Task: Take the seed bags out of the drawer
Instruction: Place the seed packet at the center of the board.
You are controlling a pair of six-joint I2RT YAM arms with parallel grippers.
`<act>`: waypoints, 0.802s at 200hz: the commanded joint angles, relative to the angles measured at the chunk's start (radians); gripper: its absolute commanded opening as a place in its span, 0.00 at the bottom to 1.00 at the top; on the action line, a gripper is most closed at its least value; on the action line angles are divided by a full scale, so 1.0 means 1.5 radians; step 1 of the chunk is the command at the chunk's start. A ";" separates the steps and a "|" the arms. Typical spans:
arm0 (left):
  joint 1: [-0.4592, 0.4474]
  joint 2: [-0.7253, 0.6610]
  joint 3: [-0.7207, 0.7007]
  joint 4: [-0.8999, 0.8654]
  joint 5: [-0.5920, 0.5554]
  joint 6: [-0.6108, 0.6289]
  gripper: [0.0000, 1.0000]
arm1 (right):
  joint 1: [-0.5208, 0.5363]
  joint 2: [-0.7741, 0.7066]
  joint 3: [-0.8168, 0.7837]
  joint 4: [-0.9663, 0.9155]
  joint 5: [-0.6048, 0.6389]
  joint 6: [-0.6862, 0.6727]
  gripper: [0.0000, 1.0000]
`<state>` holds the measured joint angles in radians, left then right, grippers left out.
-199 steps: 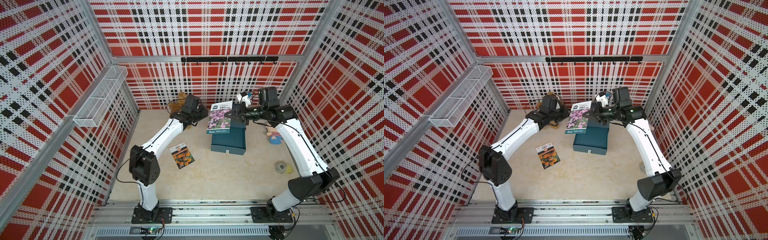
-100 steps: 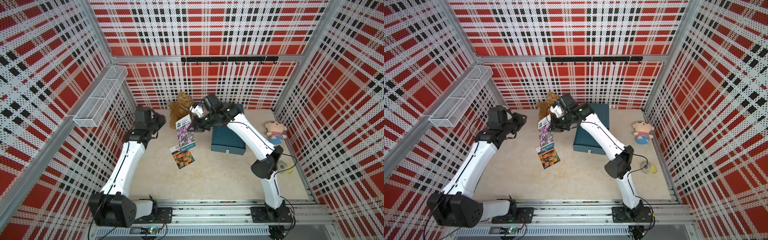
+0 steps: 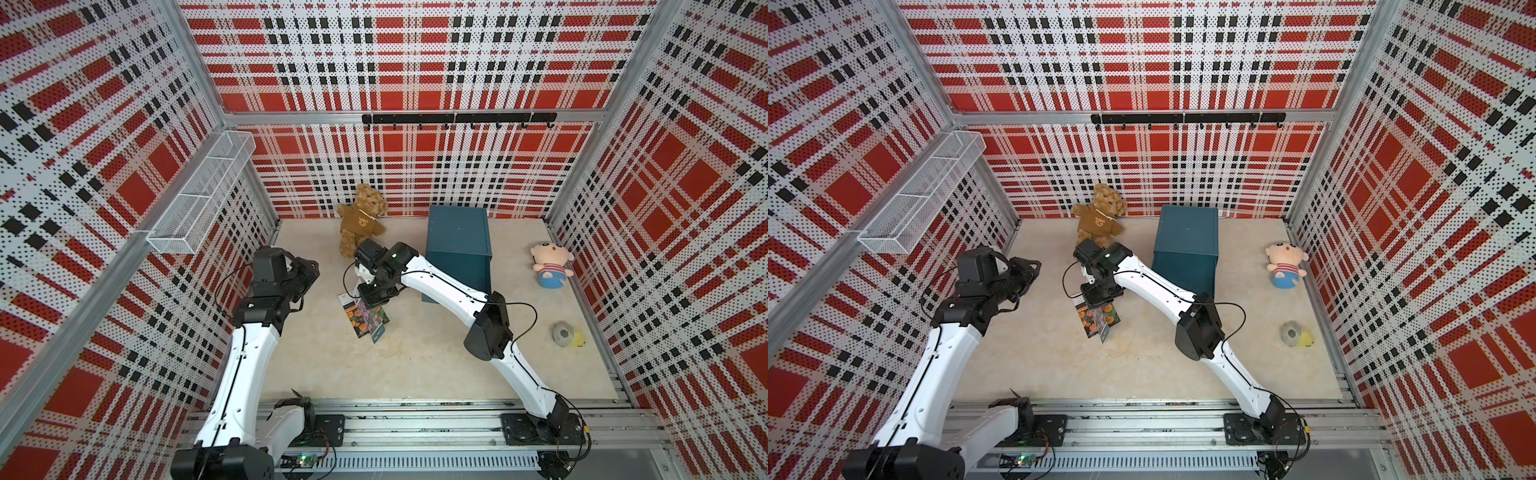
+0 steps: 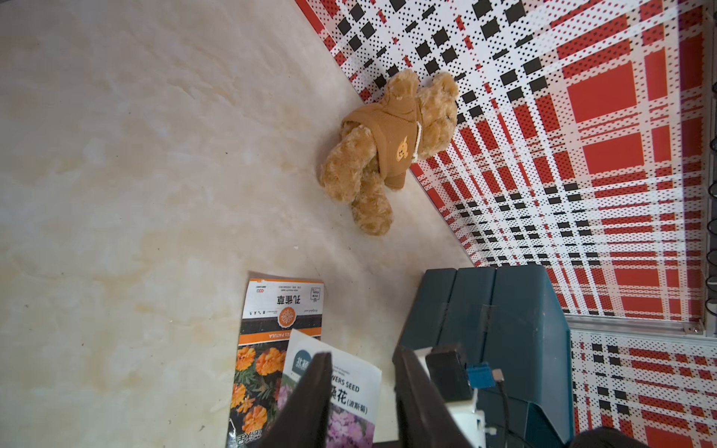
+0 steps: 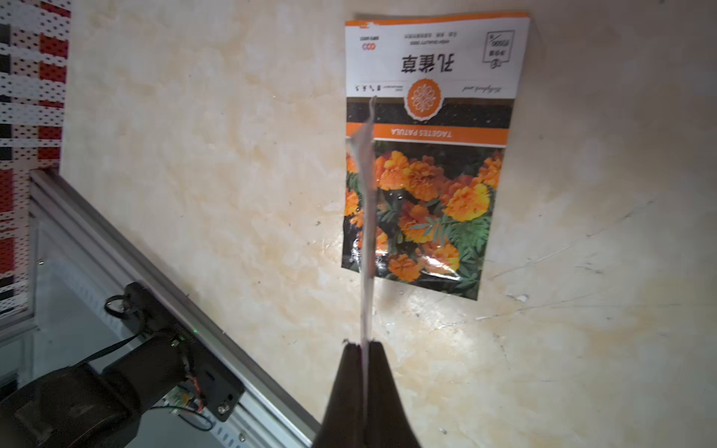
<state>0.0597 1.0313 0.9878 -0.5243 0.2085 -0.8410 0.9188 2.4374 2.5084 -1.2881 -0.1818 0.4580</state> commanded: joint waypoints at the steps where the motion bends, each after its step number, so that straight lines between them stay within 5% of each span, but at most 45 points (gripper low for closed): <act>1: -0.020 0.010 0.018 -0.002 0.006 -0.001 0.33 | -0.001 0.018 0.026 -0.023 0.095 -0.025 0.10; 18: -0.048 0.032 0.039 -0.002 -0.014 -0.001 0.33 | -0.001 0.006 0.030 -0.023 0.141 -0.020 0.36; 49: -0.105 0.083 0.083 -0.001 -0.047 -0.002 0.33 | 0.001 -0.033 0.030 -0.018 0.216 -0.012 0.60; 124: -0.155 0.182 0.176 0.030 -0.064 -0.004 0.33 | 0.004 -0.189 -0.057 0.084 0.178 -0.008 0.66; 160: -0.150 0.269 0.290 0.036 -0.038 0.014 0.33 | 0.015 -0.339 -0.218 0.190 0.142 -0.015 0.63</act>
<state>-0.1688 1.3643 1.3121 -0.5079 0.1284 -0.8497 0.9249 2.0766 2.2993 -1.1316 0.0784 0.4385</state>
